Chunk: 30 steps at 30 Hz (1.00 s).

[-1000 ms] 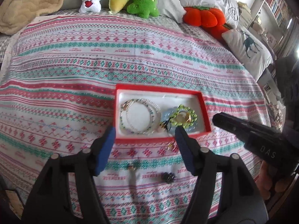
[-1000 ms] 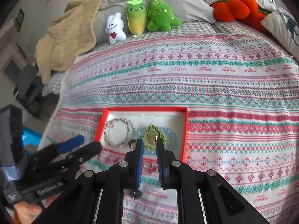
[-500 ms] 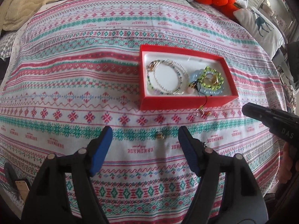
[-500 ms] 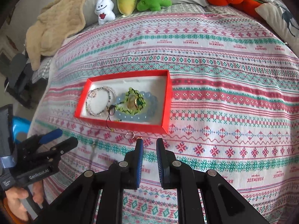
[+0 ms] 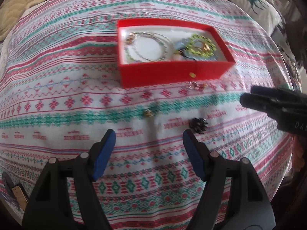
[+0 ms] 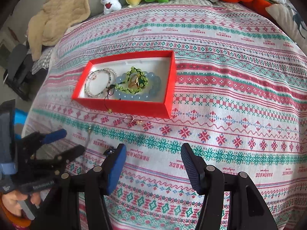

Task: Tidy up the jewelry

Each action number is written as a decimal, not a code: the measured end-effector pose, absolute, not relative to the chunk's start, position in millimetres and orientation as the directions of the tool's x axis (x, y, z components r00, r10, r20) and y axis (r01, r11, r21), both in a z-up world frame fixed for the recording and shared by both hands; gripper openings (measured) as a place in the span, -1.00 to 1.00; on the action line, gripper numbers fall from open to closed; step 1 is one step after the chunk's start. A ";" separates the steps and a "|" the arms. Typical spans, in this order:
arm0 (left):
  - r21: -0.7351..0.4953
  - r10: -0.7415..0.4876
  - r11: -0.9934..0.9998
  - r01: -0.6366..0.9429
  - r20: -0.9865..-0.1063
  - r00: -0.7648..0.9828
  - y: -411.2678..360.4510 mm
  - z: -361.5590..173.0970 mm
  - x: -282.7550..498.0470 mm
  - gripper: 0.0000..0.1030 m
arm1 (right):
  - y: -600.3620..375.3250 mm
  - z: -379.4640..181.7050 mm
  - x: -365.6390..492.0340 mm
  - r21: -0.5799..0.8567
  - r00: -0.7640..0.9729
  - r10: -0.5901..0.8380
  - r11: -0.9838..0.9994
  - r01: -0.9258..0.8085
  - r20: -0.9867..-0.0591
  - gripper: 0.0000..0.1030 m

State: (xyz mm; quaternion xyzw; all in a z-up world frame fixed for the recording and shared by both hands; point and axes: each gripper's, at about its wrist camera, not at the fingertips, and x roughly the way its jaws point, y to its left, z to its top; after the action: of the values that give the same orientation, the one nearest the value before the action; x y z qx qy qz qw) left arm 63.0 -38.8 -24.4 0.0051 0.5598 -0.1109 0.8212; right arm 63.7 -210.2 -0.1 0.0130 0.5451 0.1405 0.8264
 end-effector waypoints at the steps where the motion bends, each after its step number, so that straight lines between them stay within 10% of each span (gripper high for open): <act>1: -0.116 -0.186 0.970 0.215 -0.920 0.344 -46.3 -25.7 60.8 0.42 | -210.8 -1.2 63.1 0.171 0.364 0.241 0.962 -0.215 -0.900 0.25; 15: -0.063 -0.230 0.907 0.417 -0.903 0.363 -105.2 -35.6 60.9 0.00 | -230.3 -17.7 55.5 0.138 0.334 0.191 0.975 -0.175 -0.923 0.30; 21: -0.043 -0.213 0.907 0.420 -0.905 0.367 -113.3 -42.8 66.5 -0.49 | -237.8 -18.1 52.7 0.141 0.324 0.191 0.975 -0.171 -0.927 0.31; 30: -0.070 -0.201 0.940 0.334 -0.904 0.376 -94.1 -29.1 69.2 -0.49 | -235.3 -15.6 51.2 0.138 0.323 0.191 0.974 -0.181 -0.927 0.31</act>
State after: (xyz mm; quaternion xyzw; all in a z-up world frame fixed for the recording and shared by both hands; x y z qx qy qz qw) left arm 69.2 -94.1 -29.1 0.0621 0.5344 -0.1617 0.8273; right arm 51.2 -235.3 -15.6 0.0044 0.5703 0.1144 0.8134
